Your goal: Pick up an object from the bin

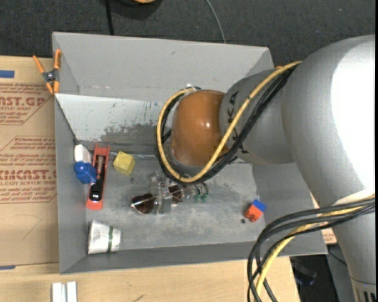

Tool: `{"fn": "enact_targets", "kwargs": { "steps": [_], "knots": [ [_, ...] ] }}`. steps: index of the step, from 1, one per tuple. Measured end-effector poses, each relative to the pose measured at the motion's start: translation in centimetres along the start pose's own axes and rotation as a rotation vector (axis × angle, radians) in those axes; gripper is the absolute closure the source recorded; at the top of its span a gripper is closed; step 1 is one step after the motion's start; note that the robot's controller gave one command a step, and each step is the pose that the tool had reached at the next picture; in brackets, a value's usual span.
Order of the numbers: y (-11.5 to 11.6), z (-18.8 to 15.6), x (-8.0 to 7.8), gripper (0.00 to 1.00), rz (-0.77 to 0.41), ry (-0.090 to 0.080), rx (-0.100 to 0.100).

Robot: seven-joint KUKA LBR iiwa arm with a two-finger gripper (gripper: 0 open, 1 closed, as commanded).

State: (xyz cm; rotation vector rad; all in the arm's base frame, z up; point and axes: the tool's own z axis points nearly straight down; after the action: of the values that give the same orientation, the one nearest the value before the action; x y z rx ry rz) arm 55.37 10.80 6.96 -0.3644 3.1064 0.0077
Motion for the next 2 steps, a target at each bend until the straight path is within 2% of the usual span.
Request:
{"fn": "enact_targets", "kwargs": {
  "steps": [1, 2],
  "knots": [
    [0.42, 0.01, 0.03, 1.00, 0.031, 0.000, -0.001],
    [0.38, 0.00, 0.02, 1.00, 0.007, -0.001, 0.000]
  ]
}}
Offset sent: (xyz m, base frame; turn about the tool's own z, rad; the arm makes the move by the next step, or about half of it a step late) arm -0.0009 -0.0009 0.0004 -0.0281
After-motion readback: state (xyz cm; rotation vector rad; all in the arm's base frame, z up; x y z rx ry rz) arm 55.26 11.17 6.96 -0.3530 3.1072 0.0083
